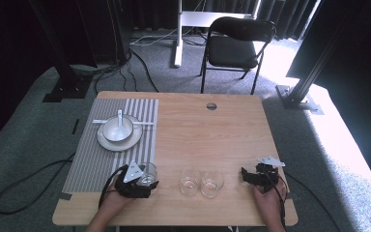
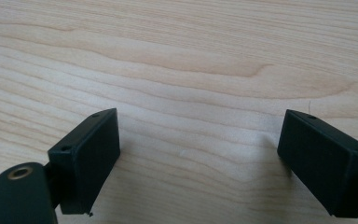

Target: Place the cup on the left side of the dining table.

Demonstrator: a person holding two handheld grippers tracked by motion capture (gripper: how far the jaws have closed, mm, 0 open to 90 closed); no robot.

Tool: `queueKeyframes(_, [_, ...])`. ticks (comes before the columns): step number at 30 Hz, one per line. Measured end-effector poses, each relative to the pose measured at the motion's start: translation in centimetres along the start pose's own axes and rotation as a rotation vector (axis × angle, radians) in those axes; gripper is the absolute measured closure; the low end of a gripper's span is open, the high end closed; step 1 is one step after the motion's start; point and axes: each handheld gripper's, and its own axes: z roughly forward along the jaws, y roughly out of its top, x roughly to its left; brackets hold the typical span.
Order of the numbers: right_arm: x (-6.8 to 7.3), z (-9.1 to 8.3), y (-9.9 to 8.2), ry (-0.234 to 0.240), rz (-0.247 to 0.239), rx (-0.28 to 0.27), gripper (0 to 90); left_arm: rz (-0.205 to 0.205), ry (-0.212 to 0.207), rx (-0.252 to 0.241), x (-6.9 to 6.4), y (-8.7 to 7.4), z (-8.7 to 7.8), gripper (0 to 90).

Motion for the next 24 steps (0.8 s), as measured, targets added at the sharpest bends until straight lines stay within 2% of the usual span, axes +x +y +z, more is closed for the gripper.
queueKeyframes(3, [0.0, 0.0, 0.0, 0.001, 0.000, 0.000, 12.3, -0.011, 0.022, 0.001, 0.4, -0.4, -0.5, 20.9])
queueKeyframes(5, [0.0, 0.0, 0.0, 0.001, 0.000, 0.000, 12.3, -0.035, 0.050, 0.004, 1.0, -1.0, -1.3, 20.9])
queueKeyframes(8, [0.0, 0.0, 0.0, 0.001, 0.000, 0.000, 12.3, -0.047, 0.086, 0.009, 1.4, -1.5, -1.9, 20.9])
queueKeyframes(16, [0.0, 0.0, 0.0, 0.001, 0.000, 0.000, 12.4, -0.080, 0.132, 0.006, 2.5, -2.7, -2.9, 20.9])
queueKeyframes(17, [0.0, 0.0, 0.0, 0.001, 0.000, 0.000, 12.3, -0.100, 0.144, 0.001, 3.0, -3.1, -3.2, 20.9])
queueKeyframes(24, [0.0, 0.0, 0.0, 0.001, 0.000, 0.000, 12.3, -0.142, 0.191, 0.012, 4.4, -3.8, -3.5, 20.9])
